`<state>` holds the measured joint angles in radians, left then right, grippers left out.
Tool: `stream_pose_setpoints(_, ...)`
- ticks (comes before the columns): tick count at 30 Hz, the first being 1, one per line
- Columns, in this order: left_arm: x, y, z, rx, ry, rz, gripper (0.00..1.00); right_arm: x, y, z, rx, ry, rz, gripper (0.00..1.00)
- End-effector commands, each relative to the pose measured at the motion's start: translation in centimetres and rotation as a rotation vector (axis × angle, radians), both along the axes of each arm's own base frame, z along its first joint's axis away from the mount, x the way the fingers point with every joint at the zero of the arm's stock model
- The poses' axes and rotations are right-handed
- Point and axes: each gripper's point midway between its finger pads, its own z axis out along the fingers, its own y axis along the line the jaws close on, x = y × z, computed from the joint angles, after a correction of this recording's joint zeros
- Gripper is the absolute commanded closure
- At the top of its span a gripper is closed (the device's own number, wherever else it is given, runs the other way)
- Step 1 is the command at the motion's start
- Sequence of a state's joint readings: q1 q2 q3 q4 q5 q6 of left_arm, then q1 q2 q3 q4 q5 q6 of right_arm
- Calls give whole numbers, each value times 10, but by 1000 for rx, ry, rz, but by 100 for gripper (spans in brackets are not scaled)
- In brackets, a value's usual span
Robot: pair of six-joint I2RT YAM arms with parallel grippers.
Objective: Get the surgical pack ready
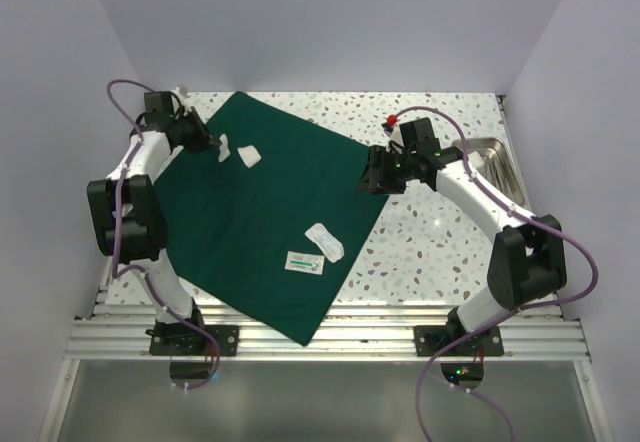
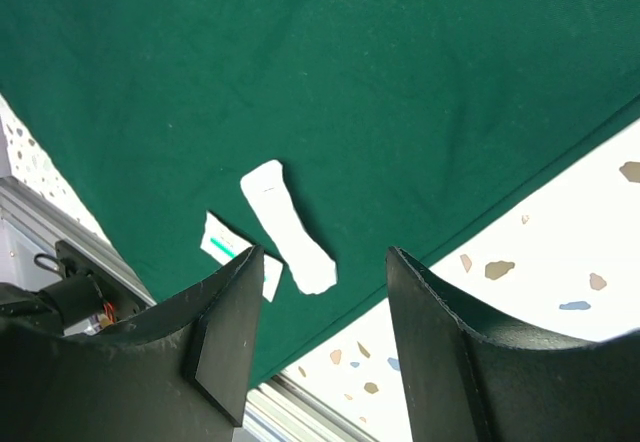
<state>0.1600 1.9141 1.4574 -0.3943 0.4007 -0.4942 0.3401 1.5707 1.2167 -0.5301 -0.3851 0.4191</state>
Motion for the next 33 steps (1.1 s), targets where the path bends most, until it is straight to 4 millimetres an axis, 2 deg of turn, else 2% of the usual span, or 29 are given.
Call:
stream_pose_setpoints(1, 3, -30, 44, -24, -182, -182, 100, 5, 5, 9, 38, -29, 3, 44)
stream_pose_setpoints(4, 1, -48, 48, -86, -227, -259, 100, 6, 6, 8, 41, -28, 5, 44)
stream_pose_setpoints(5, 1, -56, 40, -105, -207, -280, 100, 6, 7, 8, 41, -24, 8, 44)
stream_pose_setpoints(7, 4, -66, 37, -136, -193, -320, 100, 6, 6, 7, 39, -24, 6, 45)
stream_pose_setpoints(8, 4, -71, 26, -152, -159, -331, 100, 6, 6, 7, 40, -21, 8, 45)
stream_pose_setpoints(10, 10, -76, 26, -157, -153, -344, 100, 5, 6, 7, 37, -17, 12, 45)
stream_pose_setpoints(13, 18, -77, 12, -161, -131, -351, 100, 2, 6, 6, 31, -14, 17, 45)
stream_pose_setpoints(15, 26, -76, 12, -158, -134, -352, 100, 2, 5, 4, 28, -11, 18, 45)
stream_pose_setpoints(19, 36, -75, -2, -157, -102, -353, 100, 2, 6, 2, 28, -4, 21, 45)
stream_pose_setpoints(22, 44, -71, -2, -140, -102, -342, 100, 3, 6, 1, 28, 0, 24, 45)
stream_pose_setpoints(28, 45, -69, -13, -133, -62, -345, 100, 4, 7, -1, 26, 4, 28, 45)
stream_pose_setpoints(33, 39, -70, -14, -133, -51, -352, 100, 5, 8, -2, 26, 10, 30, 45)
